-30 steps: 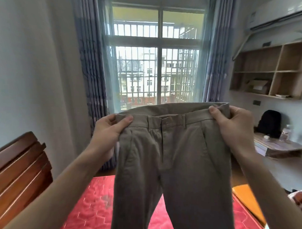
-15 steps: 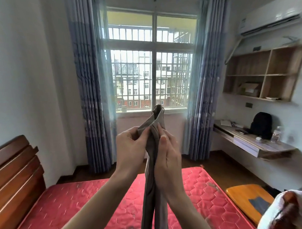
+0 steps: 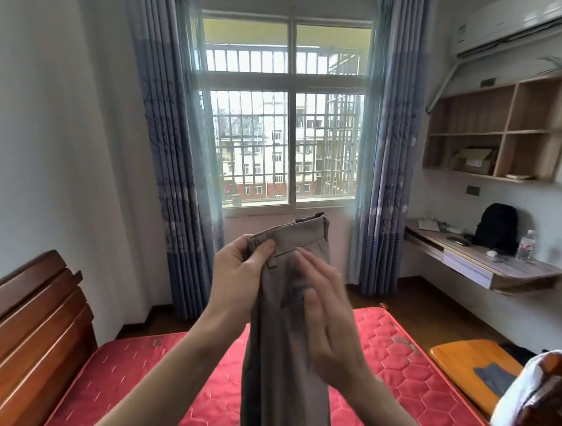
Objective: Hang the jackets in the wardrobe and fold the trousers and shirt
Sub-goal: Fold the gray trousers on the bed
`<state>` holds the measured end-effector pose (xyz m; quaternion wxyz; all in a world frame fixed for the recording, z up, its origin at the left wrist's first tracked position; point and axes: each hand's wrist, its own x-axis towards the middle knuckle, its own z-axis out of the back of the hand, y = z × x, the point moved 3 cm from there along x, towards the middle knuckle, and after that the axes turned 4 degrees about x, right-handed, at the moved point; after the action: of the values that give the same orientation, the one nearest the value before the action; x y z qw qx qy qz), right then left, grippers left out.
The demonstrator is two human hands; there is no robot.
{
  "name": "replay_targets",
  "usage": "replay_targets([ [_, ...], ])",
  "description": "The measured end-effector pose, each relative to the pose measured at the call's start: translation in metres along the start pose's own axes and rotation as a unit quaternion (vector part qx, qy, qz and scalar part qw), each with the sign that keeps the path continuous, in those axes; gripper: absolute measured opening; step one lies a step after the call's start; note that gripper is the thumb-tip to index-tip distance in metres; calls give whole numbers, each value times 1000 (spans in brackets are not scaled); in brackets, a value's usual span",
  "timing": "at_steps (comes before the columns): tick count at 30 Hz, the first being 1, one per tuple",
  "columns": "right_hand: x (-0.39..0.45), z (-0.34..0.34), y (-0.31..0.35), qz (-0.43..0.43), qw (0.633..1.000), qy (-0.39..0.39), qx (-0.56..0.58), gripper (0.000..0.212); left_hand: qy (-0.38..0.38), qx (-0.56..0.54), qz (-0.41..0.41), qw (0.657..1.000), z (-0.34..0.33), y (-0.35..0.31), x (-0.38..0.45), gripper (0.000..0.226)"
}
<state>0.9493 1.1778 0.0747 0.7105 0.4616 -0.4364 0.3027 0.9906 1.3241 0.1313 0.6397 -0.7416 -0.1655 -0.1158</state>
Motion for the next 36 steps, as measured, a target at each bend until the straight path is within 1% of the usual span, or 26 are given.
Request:
replay_targets([
  [1,5,12,-7,19,999,-32,-21,46,15,-19,16,1000,4,0,2,23],
  [2,12,23,-17,3,997,-66,-33,49,33,-36,28,998,7,2,4,27],
  [3,19,34,-28,-47,995,-86,-19,58,50,-47,31,997,10,2,6,25],
  [4,28,43,-38,-116,990,-76,30,71,67,-60,31,995,11,0,7,23],
  [5,34,50,-45,-193,975,-45,101,79,81,-71,25,994,11,-3,8,23],
  [6,39,53,-51,-268,948,-1,171,79,90,-81,20,992,11,-5,8,26],
  [7,41,52,-57,-327,916,43,228,73,94,-77,12,992,11,-7,8,26],
  [8,42,50,-62,-358,892,70,265,63,93,-52,-4,994,11,-7,8,24],
  [9,42,47,-66,-365,887,74,274,55,90,-2,-30,995,12,-7,8,21],
  [11,41,41,-64,-345,899,37,269,42,94,101,-85,987,15,-7,7,18],
  [13,40,35,-57,-314,912,1,265,28,115,167,-122,972,18,-8,7,22],
  [15,41,34,-54,-283,926,-25,248,16,142,217,-138,956,23,-8,8,28],
  [17,42,37,-51,-260,940,-44,217,13,156,258,-142,943,29,-8,11,34],
  [18,43,38,-49,-249,946,-42,203,13,159,277,-144,937,32,-7,12,33],
  [20,45,38,-47,-235,957,-2,171,11,178,313,-149,921,37,-3,15,30],
  [22,46,41,-47,-237,958,90,132,13,212,341,-149,904,41,3,15,32],
  [23,47,44,-46,-249,948,151,126,16,224,345,-144,900,44,5,15,32],
  [24,48,49,-43,-272,928,214,135,19,235,338,-130,902,48,5,15,32],
  [26,55,62,-35,-314,880,324,147,20,252,299,-82,917,52,4,13,32],
  [27,60,70,-30,-319,863,367,139,24,263,282,-56,921,52,2,12,31],
  [29,72,80,-18,-310,837,437,110,35,303,257,-14,917,48,-5,9,29],
  [31,84,84,-4,-320,810,481,101,43,353,245,-2,903,42,-19,10,29],
  [33,92,87,6,-357,787,486,126,47,384,259,-22,886,38,-39,16,25],
  [34,96,88,9,-368,788,475,139,47,391,266,-39,880,38,-51,20,21],
  [36,105,91,14,-357,811,435,160,45,402,279,-73,869,40,-75,26,20],
])
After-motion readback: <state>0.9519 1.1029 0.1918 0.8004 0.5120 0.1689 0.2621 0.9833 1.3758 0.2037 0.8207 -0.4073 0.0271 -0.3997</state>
